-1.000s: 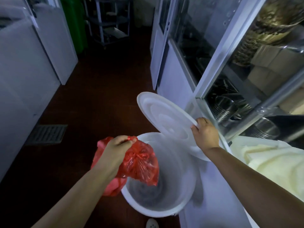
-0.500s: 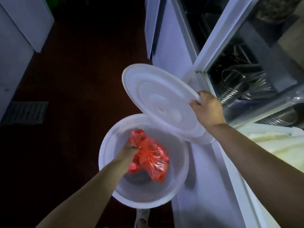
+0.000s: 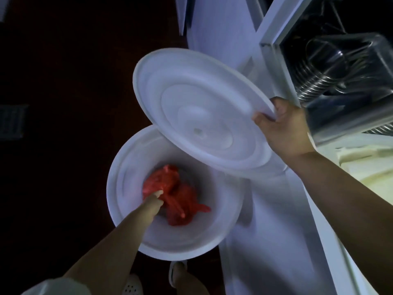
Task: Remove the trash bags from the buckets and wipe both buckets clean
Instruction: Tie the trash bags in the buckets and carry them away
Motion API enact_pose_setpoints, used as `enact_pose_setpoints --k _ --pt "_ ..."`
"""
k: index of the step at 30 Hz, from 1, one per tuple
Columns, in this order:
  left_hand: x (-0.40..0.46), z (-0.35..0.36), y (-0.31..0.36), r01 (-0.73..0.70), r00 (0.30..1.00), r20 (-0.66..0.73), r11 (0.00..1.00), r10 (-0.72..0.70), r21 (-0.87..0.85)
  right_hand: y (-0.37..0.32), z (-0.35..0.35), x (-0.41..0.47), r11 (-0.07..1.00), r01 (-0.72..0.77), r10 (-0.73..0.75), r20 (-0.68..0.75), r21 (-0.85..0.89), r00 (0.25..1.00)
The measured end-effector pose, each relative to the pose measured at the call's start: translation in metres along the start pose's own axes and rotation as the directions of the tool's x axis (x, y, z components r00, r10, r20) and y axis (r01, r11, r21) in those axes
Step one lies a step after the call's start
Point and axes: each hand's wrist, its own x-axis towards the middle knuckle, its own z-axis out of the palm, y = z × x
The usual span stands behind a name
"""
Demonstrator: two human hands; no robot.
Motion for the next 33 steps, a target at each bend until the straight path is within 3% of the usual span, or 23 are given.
enact_pose_setpoints --k 4,7,9,13,17,19,21,24,26,30,33 --pt "-0.031 -0.022 0.017 -0.116 0.986 -0.111 0.989 0.126 0.091 -0.007 -0.001 -0.012 0.999 0.011 -0.009 0.045 -0.043 0.999" --pt "-0.069 -0.038 0.043 -0.272 0.934 -0.158 0.923 0.321 0.272 -0.015 0.003 -0.025 0.994 0.062 -0.057 0.066 -0.092 0.996" --pt "-0.100 -0.053 0.064 -0.365 0.886 -0.192 0.890 0.422 0.272 -0.023 0.006 -0.038 0.982 0.127 -0.118 0.076 -0.142 0.990" --pt "-0.156 -0.084 0.094 -0.593 0.667 -0.270 0.714 0.695 0.372 -0.041 0.012 -0.073 0.936 0.278 -0.249 0.150 -0.218 0.957" --pt "-0.188 -0.108 0.093 -0.608 0.442 -0.335 0.553 0.832 0.570 -0.054 0.026 -0.116 0.875 0.419 -0.370 0.224 -0.241 0.902" --pt "-0.191 -0.114 0.083 -0.584 0.368 -0.219 0.407 0.904 0.703 -0.056 0.037 -0.139 0.843 0.477 -0.420 0.252 -0.248 0.872" --pt "-0.188 -0.118 0.066 -0.526 0.373 -0.032 0.240 0.927 0.816 -0.055 0.051 -0.163 0.811 0.521 -0.452 0.280 -0.266 0.847" --pt "-0.179 -0.119 0.032 -0.470 0.489 0.225 0.038 0.843 0.882 -0.050 0.070 -0.199 0.796 0.538 -0.453 0.316 -0.278 0.833" --pt "-0.173 -0.120 0.006 -0.490 0.541 0.328 -0.026 0.774 0.871 -0.048 0.081 -0.224 0.799 0.531 -0.437 0.334 -0.282 0.835" --pt "-0.165 -0.123 -0.035 -0.527 0.533 0.451 -0.136 0.716 0.839 -0.047 0.094 -0.270 0.806 0.513 -0.385 0.398 -0.295 0.833" --pt "-0.152 -0.119 -0.060 -0.513 0.554 0.545 -0.256 0.629 0.819 -0.043 0.104 -0.297 0.833 0.467 -0.239 0.569 -0.297 0.787"
